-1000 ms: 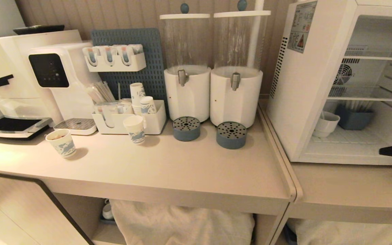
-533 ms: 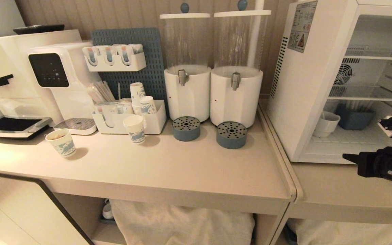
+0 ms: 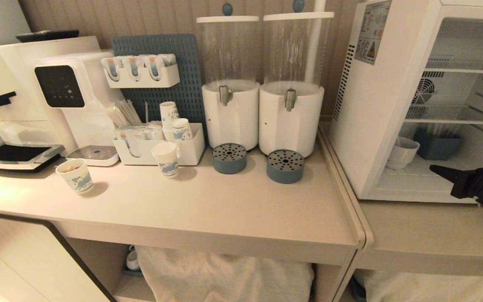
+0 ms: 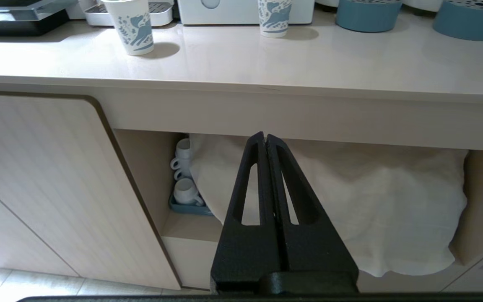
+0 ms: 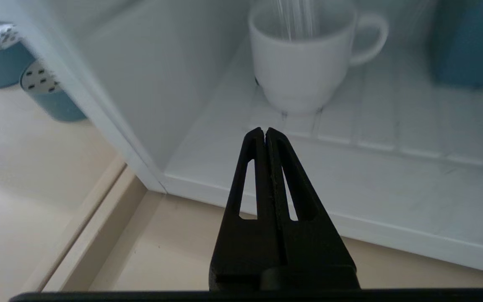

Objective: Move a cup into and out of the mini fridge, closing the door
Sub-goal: Take the ceramic cup out of the freezer

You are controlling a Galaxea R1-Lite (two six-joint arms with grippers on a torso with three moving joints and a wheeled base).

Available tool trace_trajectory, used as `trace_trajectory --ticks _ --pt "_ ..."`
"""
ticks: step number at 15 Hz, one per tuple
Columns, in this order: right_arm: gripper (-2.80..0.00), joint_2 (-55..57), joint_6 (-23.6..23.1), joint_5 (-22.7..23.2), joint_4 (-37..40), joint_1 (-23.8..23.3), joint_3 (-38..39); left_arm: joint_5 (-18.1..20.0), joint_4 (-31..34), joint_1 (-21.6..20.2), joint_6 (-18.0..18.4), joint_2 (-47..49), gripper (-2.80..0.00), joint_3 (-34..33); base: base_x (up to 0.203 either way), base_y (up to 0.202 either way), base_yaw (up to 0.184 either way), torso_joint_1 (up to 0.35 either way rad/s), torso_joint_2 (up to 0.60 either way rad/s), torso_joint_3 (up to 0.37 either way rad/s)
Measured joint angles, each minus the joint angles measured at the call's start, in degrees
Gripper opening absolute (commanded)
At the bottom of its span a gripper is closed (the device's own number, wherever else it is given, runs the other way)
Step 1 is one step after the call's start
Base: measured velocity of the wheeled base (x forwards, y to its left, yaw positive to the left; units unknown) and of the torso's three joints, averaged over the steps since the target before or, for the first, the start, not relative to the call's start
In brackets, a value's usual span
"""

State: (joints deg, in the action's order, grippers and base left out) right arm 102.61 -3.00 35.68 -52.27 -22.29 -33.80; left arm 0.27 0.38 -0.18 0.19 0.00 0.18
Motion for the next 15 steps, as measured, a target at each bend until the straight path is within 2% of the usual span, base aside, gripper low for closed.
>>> trace_trajectory --ticks 2,4,5,10,15 --pt "-2.80 1.8 -0.2 4.1 6.2 -0.2 -3.3 0.0 -0.4 0.0 -0.2 0.0 -2.80 0.0 0.000 0.000 0.000 0.000 0.00 0.000" --pt "-2.80 4.2 -0.6 5.6 6.5 -0.3 -5.2 0.0 -0.4 0.0 -0.2 0.0 -2.80 -0.1 0.000 0.000 0.000 0.000 0.00 0.000" --pt "0.00 5.7 -0.9 5.9 6.6 -0.3 -6.3 0.0 -0.5 0.0 -0.2 0.0 -2.80 -0.1 0.000 0.000 0.000 0.000 0.00 0.000" --pt "0.00 10.5 -1.4 9.5 9.8 -0.3 -11.4 0.0 -0.5 0.0 -0.3 0.0 -2.80 -0.1 0.000 0.000 0.000 0.000 0.00 0.000" --pt "0.00 12.2 -1.7 9.0 9.3 -0.2 -13.7 0.0 -0.5 0.0 -0.3 0.0 -2.80 -0.1 0.000 0.000 0.000 0.000 0.00 0.000"
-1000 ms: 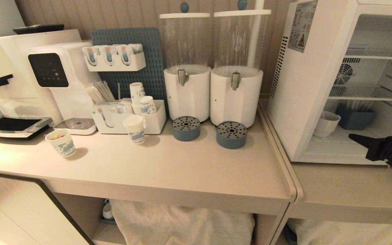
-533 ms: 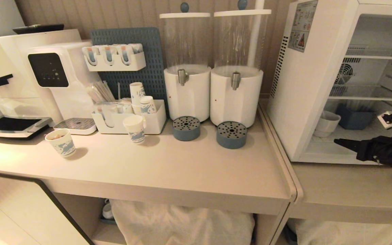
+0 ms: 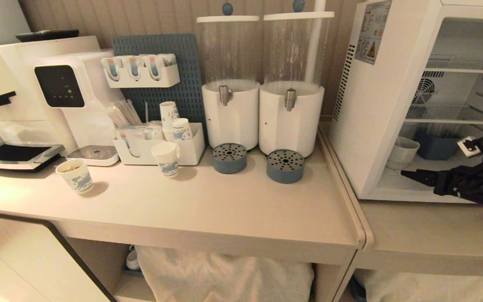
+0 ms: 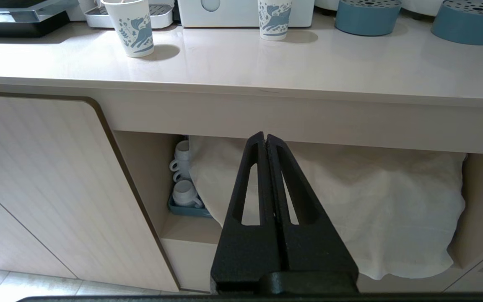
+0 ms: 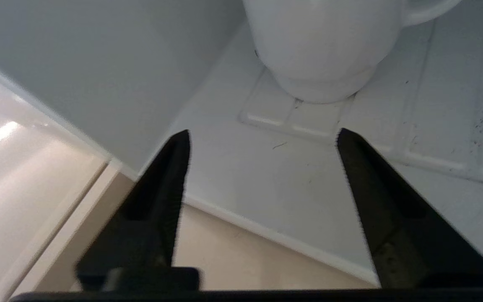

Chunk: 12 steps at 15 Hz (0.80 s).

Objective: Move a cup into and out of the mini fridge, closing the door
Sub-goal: Take the ceramic cup out of the freezer

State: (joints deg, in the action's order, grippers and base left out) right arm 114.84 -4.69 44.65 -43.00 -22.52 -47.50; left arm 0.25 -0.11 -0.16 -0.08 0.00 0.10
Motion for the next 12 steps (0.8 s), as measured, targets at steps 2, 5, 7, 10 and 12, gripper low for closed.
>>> trace_trajectory --ticks 2,5,7,10,12 --pt "0.00 1.4 -1.8 -1.1 -0.1 0.1 -1.6 0.0 0.0 0.0 0.0 0.0 -2.80 0.0 0.000 0.000 0.000 0.000 0.00 0.000" --pt "0.00 3.4 -3.8 -4.7 -0.3 0.8 -4.0 0.0 0.0 0.0 0.0 0.0 -2.80 0.0 0.000 0.000 0.000 0.000 0.00 0.000" --pt "0.00 4.3 -3.9 -5.4 -0.5 1.4 -5.3 0.0 0.0 0.0 -0.1 0.0 -2.80 0.0 0.000 0.000 0.000 0.000 0.00 0.000" --pt "0.00 5.0 -3.6 -5.5 0.1 2.3 -7.2 0.0 0.0 0.0 -0.1 0.0 -2.80 0.0 0.000 0.000 0.000 0.000 0.00 0.000" --pt "0.00 5.4 -3.5 -5.5 0.4 2.7 -8.0 0.0 0.0 0.0 -0.2 0.0 -2.80 0.0 0.000 0.000 0.000 0.000 0.00 0.000"
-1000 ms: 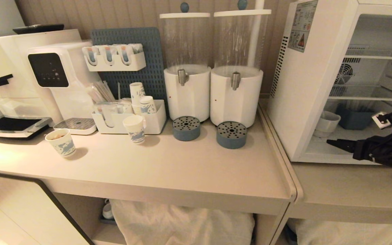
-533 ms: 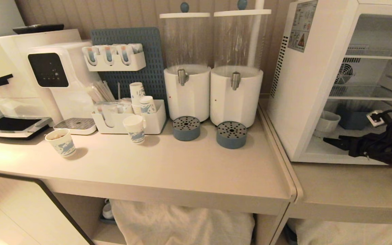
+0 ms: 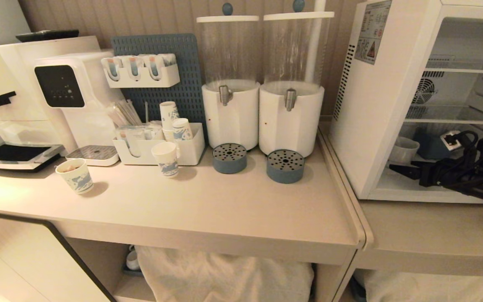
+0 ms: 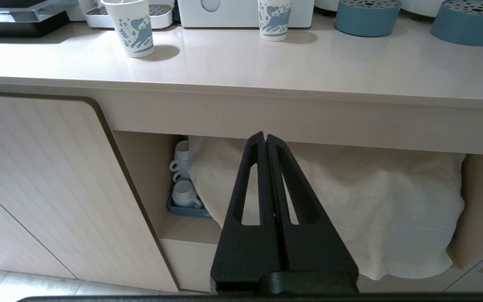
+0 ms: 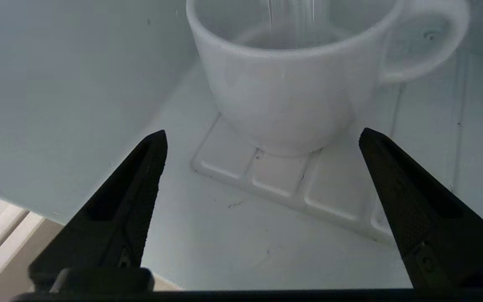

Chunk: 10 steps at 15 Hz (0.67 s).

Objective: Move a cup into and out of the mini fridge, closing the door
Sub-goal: Take the ceramic cup out of the freezer

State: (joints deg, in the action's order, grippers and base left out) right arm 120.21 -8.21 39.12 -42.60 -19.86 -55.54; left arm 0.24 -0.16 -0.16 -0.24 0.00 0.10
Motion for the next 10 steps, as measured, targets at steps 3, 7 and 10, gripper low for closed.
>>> trace_trajectory --ticks 3,7,10 --pt "0.00 0.4 0.1 0.0 1.6 0.5 -1.9 0.0 0.0 0.0 0.0 0.0 -2.80 0.0 0.000 0.000 0.000 0.000 0.00 0.000" --pt "0.00 1.3 0.0 -0.9 1.5 1.1 -3.0 -0.1 0.0 0.0 -0.1 0.0 -2.80 0.0 0.000 0.000 0.000 0.000 0.00 0.000" --pt "0.00 2.2 -0.1 -1.0 1.2 1.5 -3.6 -0.1 0.0 0.0 -0.1 0.0 -2.80 0.0 0.000 0.000 0.000 0.000 0.00 0.000"
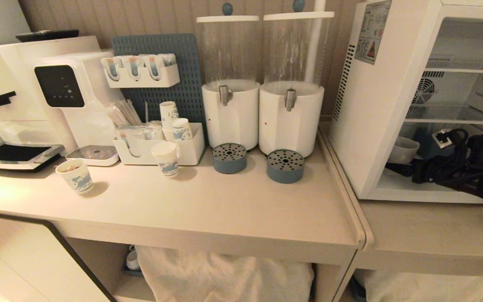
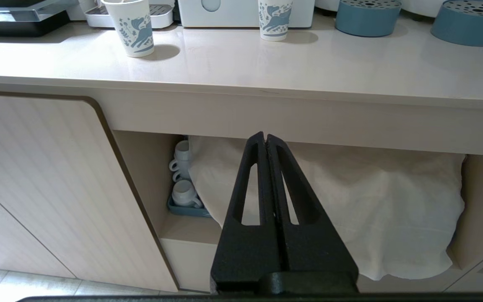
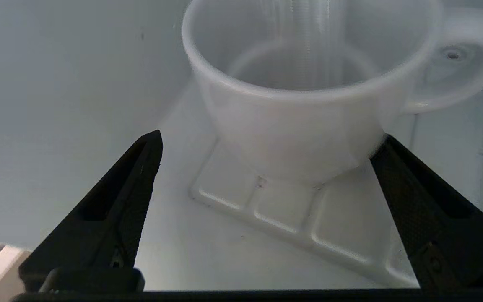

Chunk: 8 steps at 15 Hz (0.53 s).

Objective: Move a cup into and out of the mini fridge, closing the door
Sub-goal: Take the ceramic cup out of the freezer

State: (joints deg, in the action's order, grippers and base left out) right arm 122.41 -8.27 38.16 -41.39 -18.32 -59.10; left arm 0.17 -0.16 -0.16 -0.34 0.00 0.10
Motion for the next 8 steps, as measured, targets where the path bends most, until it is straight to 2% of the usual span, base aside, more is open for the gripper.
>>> trace_trajectory --ticks 8 --pt "0.00 2.5 0.6 -0.1 1.1 0.3 -4.9 -0.1 0.0 0.0 0.0 0.0 -2.80 0.0 0.000 0.000 0.000 0.000 0.00 0.000"
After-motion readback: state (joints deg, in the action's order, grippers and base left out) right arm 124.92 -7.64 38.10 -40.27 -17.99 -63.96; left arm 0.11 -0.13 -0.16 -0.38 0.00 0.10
